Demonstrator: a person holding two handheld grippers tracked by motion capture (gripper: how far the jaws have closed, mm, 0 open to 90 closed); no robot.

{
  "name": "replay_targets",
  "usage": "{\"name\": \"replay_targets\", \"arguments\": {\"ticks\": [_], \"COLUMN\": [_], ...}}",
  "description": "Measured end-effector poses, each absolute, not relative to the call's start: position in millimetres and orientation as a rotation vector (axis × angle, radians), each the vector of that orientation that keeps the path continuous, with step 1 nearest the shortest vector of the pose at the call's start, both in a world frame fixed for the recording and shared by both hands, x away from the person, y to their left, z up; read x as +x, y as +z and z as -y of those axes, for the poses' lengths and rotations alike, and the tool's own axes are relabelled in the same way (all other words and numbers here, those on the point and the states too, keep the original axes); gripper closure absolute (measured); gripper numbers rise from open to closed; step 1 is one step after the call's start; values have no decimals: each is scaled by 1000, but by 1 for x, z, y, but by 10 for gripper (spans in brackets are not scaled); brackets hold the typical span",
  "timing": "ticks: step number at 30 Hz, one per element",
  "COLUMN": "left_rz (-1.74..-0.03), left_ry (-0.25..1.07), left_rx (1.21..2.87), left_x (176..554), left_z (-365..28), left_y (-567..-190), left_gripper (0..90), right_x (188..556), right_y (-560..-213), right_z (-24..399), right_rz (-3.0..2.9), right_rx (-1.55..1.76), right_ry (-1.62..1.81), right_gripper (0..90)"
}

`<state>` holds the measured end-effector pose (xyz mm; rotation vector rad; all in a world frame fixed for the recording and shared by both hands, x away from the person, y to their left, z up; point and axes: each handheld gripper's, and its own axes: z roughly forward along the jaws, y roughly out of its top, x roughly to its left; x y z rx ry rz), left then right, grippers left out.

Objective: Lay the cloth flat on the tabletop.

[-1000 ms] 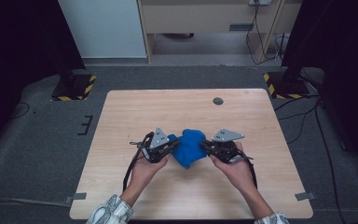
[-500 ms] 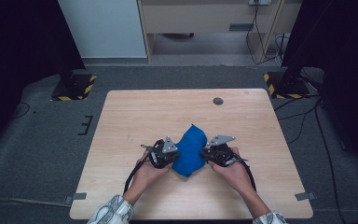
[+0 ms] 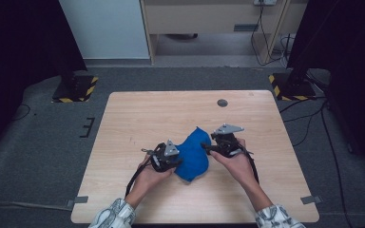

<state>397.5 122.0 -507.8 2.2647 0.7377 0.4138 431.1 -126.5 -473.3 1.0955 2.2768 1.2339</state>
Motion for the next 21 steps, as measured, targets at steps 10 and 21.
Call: {"name": "replay_targets", "arguments": {"ticks": [10, 21], "left_rz": [-814, -928], "left_ry": [507, 530], "left_rx": [2125, 2097], "left_x": [393, 409], "left_z": [-157, -182], "left_y": [-492, -503], "left_gripper": [503, 490], "right_x": [481, 517], "right_y": [-478, -511], "right_z": [103, 94], "right_rz": [-2351, -2370], "right_rx": [1124, 1233], "right_ry": [1066, 963], "right_gripper": [504, 494]}}
